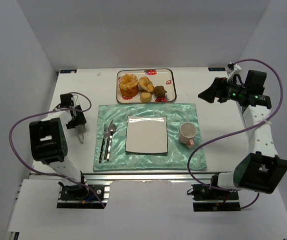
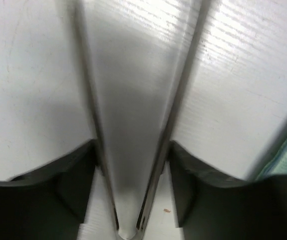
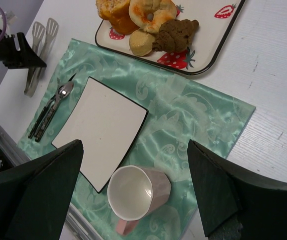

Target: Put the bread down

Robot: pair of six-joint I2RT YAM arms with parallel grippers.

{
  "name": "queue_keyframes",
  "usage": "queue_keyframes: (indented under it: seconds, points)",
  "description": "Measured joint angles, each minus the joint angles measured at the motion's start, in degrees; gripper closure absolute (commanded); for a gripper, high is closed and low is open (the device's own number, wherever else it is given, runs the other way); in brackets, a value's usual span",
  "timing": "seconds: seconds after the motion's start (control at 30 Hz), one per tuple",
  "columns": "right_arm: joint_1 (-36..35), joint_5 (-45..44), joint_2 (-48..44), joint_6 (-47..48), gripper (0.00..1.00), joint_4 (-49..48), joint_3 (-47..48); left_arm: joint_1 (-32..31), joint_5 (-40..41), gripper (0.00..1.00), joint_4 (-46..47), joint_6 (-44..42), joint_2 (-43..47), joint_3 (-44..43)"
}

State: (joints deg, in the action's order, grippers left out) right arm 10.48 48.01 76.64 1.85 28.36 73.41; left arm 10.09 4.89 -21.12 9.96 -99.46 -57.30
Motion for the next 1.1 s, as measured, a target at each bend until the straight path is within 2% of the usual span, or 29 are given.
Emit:
queue_keyframes:
  seconds: [0.2,0.27,0.33,0.37,0.4,0.57,0.67,0.93,1.1]
  points:
    - [0.1,0.4,0.0,-0.4,0.11,-0.2,0.0,0.1,-3.4,0.66,0.2,1.8,5.4,3.3]
    - [0.1,0.6,0.0,-0.5,0.11,-0.3,-0.1,0.1,-5.0,0.66,0.2,2.6,8.3,3.5]
    - [0.1,0.9,0.0,-0.7,0.11,-0.5,-0.1,0.1,-7.1,0.64,0.3,3.7,11.7,3.5]
    - [0.1,1.0,0.0,-0.8,0.11,-0.5,-0.2,0.1,-8.2,0.54,0.3,4.1,13.6,3.4]
    - [0.1,1.3,0.0,-0.9,0.11,-0.7,-0.2,0.1,-9.2,0.50,0.2,4.7,15.4,3.3]
    - [0.1,2.3,0.0,-2.3,0.11,-2.0,-1.3,0.1,-13.7,0.40,-2.7,6.2,21.4,0.9]
    - [0.1,2.8,0.0,-3.1,0.11,-2.5,-2.1,0.1,-15.8,0.37,-5.0,6.7,24.5,-0.4]
    - [0.1,3.8,0.0,-4.9,0.11,-4.7,-3.1,-1.3,-19.9,0.37,-11.1,8.3,28.8,-5.1]
    - [0.2,4.5,-0.1,-5.4,0.11,-5.7,-3.5,-7.9,-20.5,0.37,-14.6,9.4,28.0,-11.2]
